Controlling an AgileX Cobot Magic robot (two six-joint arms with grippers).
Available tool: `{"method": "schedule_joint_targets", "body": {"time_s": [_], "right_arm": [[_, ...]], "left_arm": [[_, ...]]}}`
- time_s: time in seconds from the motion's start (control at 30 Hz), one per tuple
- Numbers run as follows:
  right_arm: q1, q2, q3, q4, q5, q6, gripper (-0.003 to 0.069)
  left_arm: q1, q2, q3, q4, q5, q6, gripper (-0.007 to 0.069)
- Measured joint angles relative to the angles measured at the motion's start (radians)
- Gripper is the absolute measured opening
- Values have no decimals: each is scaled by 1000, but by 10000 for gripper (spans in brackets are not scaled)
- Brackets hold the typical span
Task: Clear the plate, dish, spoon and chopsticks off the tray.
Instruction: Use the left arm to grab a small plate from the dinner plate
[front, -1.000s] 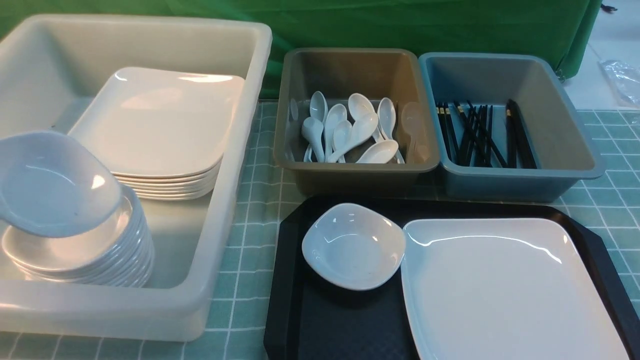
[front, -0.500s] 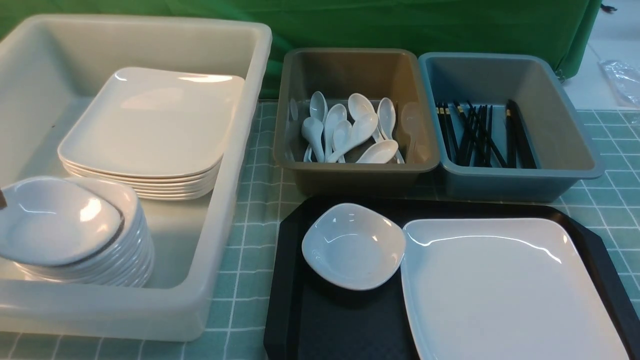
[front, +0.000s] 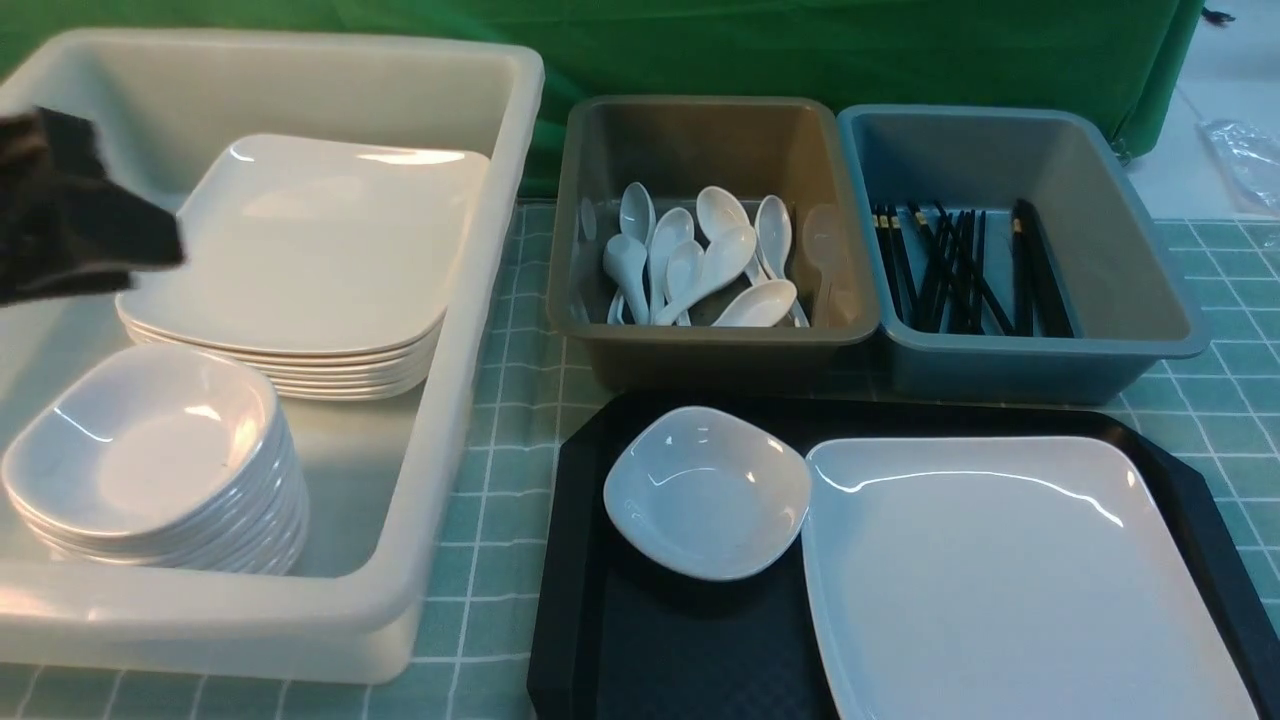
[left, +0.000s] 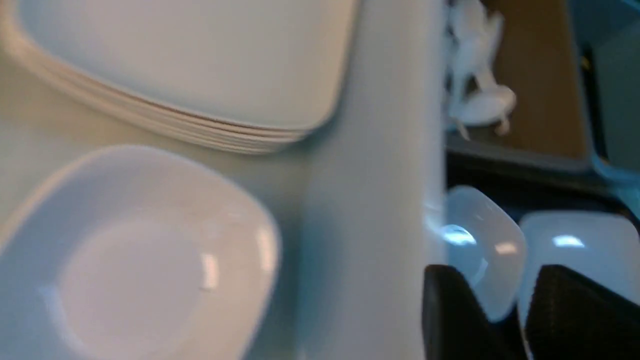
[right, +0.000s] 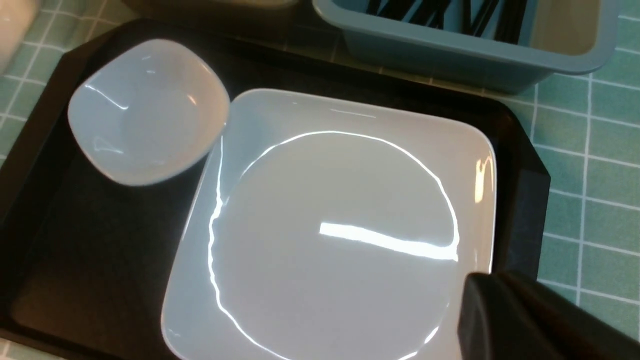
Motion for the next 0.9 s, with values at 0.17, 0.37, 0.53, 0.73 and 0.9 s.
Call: {"method": "schedule_joint_targets", "body": {"time_s": [0.17, 0.37, 0.53, 0.73, 0.9], "right_arm": [[0, 0, 0, 7, -1, 0, 35], [0, 0, 4, 8, 0, 0, 44], [0, 0, 7, 8, 0, 0, 51], [0, 0, 7, 8, 0, 0, 55], [0, 0, 8, 8, 0, -1, 62]], "left_arm": [[-414, 90, -3, 124, -110, -79, 11], [-742, 306, -44, 334, -211, -160, 56], [-839, 485, -107, 433, -247, -179, 179], [-847, 694, -220, 511, -256, -181, 439], [-847, 798, -260, 592, -281, -174, 549]]}}
